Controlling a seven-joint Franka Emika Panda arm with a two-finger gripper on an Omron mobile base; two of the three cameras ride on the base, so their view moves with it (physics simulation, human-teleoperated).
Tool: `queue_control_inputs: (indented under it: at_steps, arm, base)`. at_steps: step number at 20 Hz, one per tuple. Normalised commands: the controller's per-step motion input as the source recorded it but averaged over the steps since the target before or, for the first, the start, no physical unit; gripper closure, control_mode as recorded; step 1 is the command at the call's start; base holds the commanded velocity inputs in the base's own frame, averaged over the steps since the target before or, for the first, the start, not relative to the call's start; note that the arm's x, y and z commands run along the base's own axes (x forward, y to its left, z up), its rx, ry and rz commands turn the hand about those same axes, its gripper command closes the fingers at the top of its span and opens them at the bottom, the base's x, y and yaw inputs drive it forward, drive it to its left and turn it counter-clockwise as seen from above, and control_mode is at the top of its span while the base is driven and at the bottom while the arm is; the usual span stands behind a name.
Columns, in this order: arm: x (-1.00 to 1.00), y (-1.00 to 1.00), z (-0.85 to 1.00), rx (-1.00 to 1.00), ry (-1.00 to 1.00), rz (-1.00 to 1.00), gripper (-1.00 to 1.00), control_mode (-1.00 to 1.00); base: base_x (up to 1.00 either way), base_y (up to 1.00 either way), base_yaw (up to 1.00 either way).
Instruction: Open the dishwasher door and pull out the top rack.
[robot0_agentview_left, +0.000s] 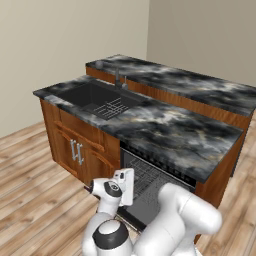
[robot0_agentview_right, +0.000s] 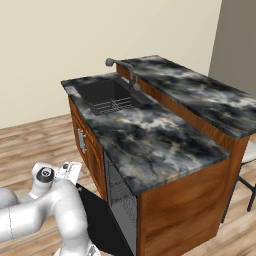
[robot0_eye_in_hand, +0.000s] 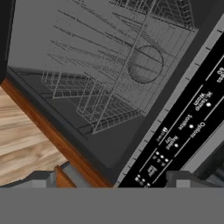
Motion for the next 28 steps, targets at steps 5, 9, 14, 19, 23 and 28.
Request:
queue_control_inputs:
  at_steps: [5,9,14,19,23,28]
  arm:
    - [0.17,-0.19,-0.26,-0.07,0.06,-0.07,-1.00,-1.00]
    - [0.13,-0.13,-0.22,-0.11,0.05,-0.03,-1.00,-1.00]
    - [0.12,-0.20,-0.12,-0.13,0.05,-0.03,-1.00,-1.00]
    - [0.12,-0.24,-0.07,-0.13,0.07,-0.03,-1.00,-1.00]
    - [0.11,-0.16,-0.05,-0.08,0.08,-0.01,-1.00,-1.00]
    - [0.22,-0.12,-0.02,-0.02,0.09,-0.01,-1.00,-1.00]
  base:
    - [0.00,0.00,0.00]
    - [0.00,0.00,0.00]
    - [0.00,0.00,0.00]
    - [0.00,0.00,0.00]
    - [0.00,0.00,0.00]
    - [0.00,0.00,0.00]
